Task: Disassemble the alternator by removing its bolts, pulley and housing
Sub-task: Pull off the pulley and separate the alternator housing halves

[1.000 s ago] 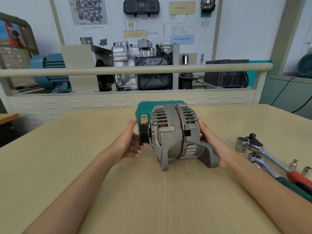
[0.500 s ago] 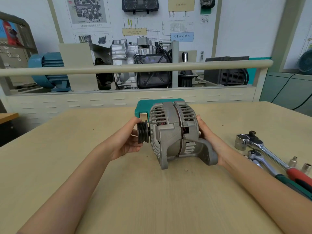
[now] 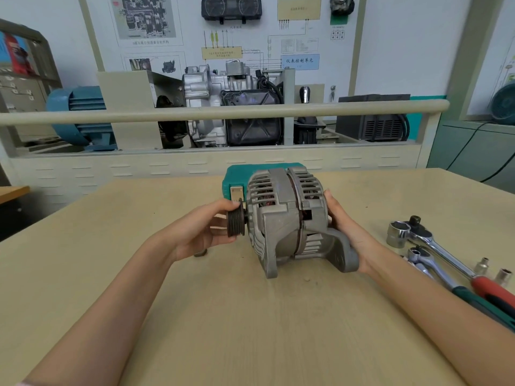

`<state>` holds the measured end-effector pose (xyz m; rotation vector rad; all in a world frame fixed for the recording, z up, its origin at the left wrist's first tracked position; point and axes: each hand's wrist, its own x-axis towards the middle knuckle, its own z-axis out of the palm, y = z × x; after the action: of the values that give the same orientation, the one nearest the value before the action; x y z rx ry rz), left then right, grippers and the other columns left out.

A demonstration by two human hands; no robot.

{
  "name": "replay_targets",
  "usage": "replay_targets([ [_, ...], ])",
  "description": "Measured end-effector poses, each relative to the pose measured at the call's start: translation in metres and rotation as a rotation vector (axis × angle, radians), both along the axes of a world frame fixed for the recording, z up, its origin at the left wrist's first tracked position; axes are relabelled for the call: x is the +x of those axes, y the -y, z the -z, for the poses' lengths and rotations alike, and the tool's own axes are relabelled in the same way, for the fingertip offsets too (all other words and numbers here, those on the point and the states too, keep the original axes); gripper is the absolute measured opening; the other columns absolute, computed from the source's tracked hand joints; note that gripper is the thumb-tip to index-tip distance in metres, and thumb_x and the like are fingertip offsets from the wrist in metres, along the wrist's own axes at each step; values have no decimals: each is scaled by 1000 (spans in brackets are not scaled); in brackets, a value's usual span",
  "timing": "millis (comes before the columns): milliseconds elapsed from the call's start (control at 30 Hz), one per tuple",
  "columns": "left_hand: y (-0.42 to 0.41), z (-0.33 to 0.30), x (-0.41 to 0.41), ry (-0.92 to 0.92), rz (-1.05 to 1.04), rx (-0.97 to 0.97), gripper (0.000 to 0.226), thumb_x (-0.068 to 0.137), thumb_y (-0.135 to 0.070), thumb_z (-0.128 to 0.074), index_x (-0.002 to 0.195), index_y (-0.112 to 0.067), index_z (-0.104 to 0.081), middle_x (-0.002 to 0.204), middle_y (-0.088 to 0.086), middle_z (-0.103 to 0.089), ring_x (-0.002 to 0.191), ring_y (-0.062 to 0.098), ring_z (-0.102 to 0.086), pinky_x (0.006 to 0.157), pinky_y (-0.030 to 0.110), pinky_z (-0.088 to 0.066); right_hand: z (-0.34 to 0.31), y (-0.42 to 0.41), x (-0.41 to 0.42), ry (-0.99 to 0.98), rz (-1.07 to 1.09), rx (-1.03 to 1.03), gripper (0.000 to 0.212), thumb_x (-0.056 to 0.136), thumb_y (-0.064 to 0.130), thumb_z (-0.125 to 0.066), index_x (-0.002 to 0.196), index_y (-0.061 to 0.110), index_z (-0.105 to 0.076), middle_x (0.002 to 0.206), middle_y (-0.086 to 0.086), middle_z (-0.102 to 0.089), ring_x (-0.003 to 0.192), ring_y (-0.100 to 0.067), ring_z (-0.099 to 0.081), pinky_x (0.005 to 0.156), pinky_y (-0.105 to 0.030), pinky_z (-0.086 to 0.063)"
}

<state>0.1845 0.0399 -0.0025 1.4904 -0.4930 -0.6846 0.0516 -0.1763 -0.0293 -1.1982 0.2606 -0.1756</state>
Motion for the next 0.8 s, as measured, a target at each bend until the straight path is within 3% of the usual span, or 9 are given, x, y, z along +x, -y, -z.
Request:
replay_targets([
  [100, 3, -4, 0, -107, -34, 123, 44, 84, -46, -62, 105, -8, -54, 74, 12, -66, 58, 16, -64, 49, 22, -55, 1, 0, 1, 1, 6, -10, 78, 60, 64, -59, 123, 18, -58, 106, -14, -70, 91, -25, -68, 87, -40, -53],
  [233, 5, -3, -2, -128, -19, 203, 53, 86, -57, -52, 100, -6, -51, 67, 11, -64, 44, 13, -53, 43, 20, -50, 1, 0, 1, 9, 13, -10, 75, 61, 63, -59, 121, 19, -58, 107, -14, -70, 92, -26, -68, 85, -39, -54],
  [300, 6, 1, -3, -28, -3, 162, 52, 87, -57, -52, 105, -8, -52, 77, 10, -66, 58, 15, -62, 57, 26, -55, 1, 0, 1, 15, 14, -8, 74, 61, 63, -59, 120, 19, -59, 107, -13, -70, 92, -25, -68, 85, -40, -54],
  [367, 2, 6, -1, 105, 41, 62, 59, 77, -49, -65, 121, -13, -50, 101, 7, -65, 86, 15, -66, 78, 29, -53, 1, -1, 1, 28, 12, -4, 69, 61, 62, -59, 115, 19, -61, 104, -13, -71, 86, -23, -70, 79, -37, -56],
  [433, -6, 7, 3, 154, 77, -34, 66, 64, -32, -76, 124, -20, -49, 113, 7, -63, 95, 14, -68, 83, 26, -52, 2, -1, 1, 35, 14, 3, 68, 61, 62, -59, 114, 19, -62, 103, -13, -72, 83, -22, -71, 75, -35, -57],
  [533, -12, 5, 8, 155, 86, -46, 59, 60, -23, -75, 115, -20, -54, 108, 9, -66, 88, 14, -71, 78, 24, -55, 2, 0, 1, 43, 15, 12, 69, 62, 61, -60, 117, 20, -61, 103, -13, -72, 82, -22, -71, 71, -34, -59],
  [600, -9, 5, 8, 110, 80, 4, 55, 66, -31, -72, 115, -14, -54, 103, 11, -67, 80, 16, -71, 72, 26, -56, 3, 0, 3, 49, 14, 9, 68, 60, 62, -61, 115, 22, -62, 104, -12, -71, 86, -23, -71, 75, -34, -58],
  [700, -1, 7, 2, -16, 3, 88, 48, 86, -50, -55, 106, -7, -49, 76, 13, -65, 52, 16, -60, 49, 24, -52, 3, 1, 5, 36, 23, 8, 71, 54, 62, -64, 113, 22, -63, 108, -12, -70, 92, -24, -68, 87, -39, -52],
  [800, -2, 6, 2, -83, -9, 91, 57, 82, -57, -57, 108, -7, -50, 73, 14, -66, 50, 17, -61, 50, 25, -55, 5, 2, 6, 28, 23, 5, 76, 52, 63, -65, 115, 21, -62, 108, -12, -70, 90, -25, -68, 89, -41, -51],
])
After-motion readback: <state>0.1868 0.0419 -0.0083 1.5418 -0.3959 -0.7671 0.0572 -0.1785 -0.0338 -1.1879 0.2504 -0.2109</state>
